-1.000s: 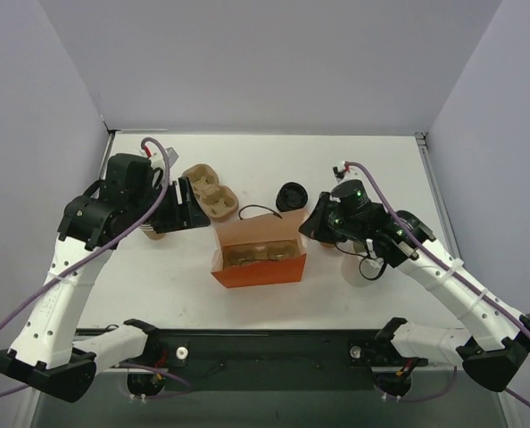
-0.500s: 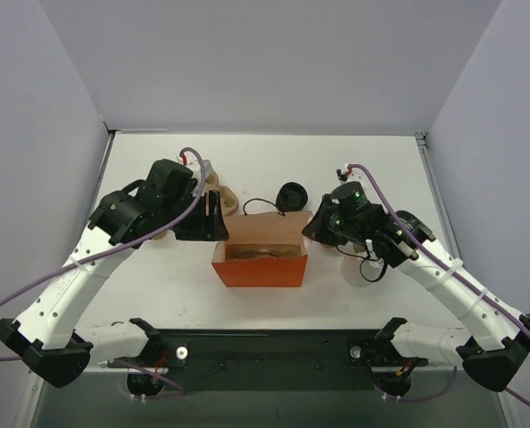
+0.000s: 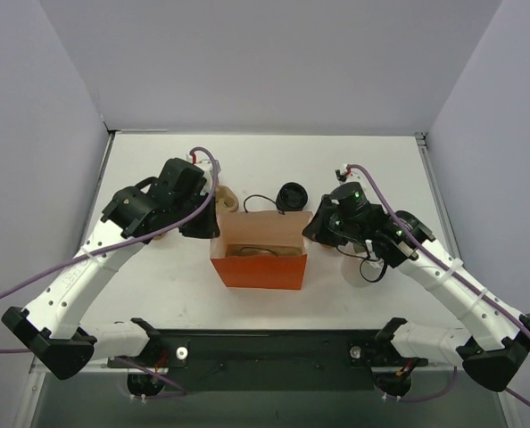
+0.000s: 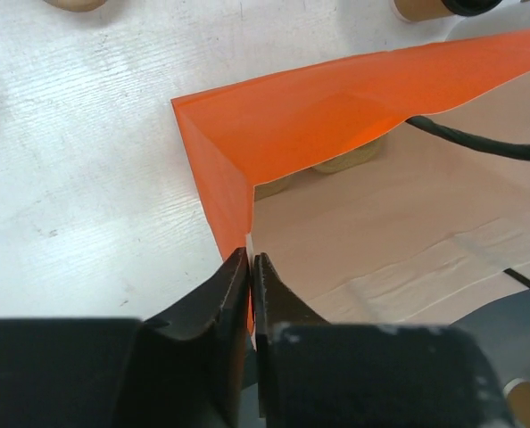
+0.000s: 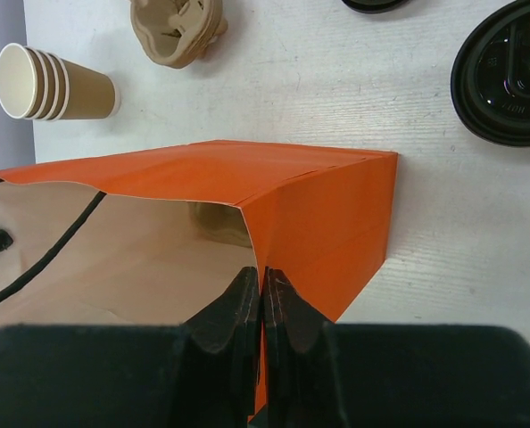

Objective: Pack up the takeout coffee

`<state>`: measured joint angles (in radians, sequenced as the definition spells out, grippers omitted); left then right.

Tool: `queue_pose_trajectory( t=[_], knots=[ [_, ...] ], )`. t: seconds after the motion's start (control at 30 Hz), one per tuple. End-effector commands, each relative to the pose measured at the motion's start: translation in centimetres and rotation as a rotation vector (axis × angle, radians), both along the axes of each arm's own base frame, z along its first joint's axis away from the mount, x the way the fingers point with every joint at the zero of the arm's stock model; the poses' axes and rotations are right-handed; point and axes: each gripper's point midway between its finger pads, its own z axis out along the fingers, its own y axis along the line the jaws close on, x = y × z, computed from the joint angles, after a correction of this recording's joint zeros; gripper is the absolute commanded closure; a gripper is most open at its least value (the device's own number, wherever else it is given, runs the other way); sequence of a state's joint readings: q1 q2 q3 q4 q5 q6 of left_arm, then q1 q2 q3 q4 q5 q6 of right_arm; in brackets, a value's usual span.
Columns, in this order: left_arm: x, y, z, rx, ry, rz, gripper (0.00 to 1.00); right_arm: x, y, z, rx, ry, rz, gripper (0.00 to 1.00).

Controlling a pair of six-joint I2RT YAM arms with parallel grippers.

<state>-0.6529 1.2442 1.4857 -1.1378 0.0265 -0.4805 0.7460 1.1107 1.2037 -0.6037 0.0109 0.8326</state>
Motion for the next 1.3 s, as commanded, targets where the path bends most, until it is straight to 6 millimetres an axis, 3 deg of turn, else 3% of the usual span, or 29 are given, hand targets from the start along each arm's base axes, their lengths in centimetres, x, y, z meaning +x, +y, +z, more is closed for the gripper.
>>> queue_pose_trajectory(
  t=[0.0, 0.23, 0.33, 0.47, 0.6, 0.73, 0.77, 0.83, 0.87, 0.93, 1.07, 1.27],
  knots=[
    [1.6, -0.6, 2.2, -0.019, -0.105, -0.030, 1.00, 0.0, 0.6, 0.8, -0.008, -0.014, 0.059, 0.90],
    [2.3, 2.0, 2.9, 0.082, -0.176, 0.018, 1.00, -0.7, 1.8, 3.7, 0.009, -0.078, 0.212, 0.50],
    [2.6, 2.6, 2.8, 0.081, -0.197, 0.022, 1.00, -0.9, 1.8, 5.6, 0.014, -0.133, 0.253, 0.40],
    [2.5, 2.5, 2.5, 0.040, -0.212, -0.007, 1.00, 0.3, 0.0, 7.0, -0.035, -0.198, 0.204, 0.35],
    [2.3, 2.9, 3.0, 0.010, -0.239, -0.026, 1.00, 3.7, -4.1, 7.6, -0.142, -0.245, 0.050, 0.35],
    [1.2, 2.3, 2.7, -0.025, -0.272, -0.082, 1.00, 6.5, -7.5, 6.1, -0.316, -0.210, -0.028, 0.32],
    [0.8, 2.1, 1.8, -0.036, -0.251, -0.087, 1.00, 7.0, -8.3, 5.6, -0.354, -0.198, -0.022, 0.31],
    [0.1, 1.6, 2.3, -0.102, -0.275, -0.106, 1.00, 7.8, -8.8, 3.9, -0.406, -0.136, -0.005, 0.27],
    [-0.2, 1.4, 1.5, -0.115, -0.261, -0.105, 1.00, 8.1, -9.0, 3.2, -0.421, -0.112, 0.008, 0.26],
    [-0.6, 1.3, 2.5, -0.165, -0.303, -0.110, 1.00, 8.9, -10.1, 1.3, -0.471, -0.047, 0.035, 0.22],
    [-1.1, 2.2, 2.7, -0.163, -0.313, -0.071, 1.00, 10.1, -10.3, -2.0, -0.523, 0.049, 0.117, 0.19],
    [-2.3, 2.7, 2.4, -0.155, -0.277, -0.083, 1.00, 11.1, -10.1, -4.9, -0.541, 0.160, 0.224, 0.20]
  ],
)
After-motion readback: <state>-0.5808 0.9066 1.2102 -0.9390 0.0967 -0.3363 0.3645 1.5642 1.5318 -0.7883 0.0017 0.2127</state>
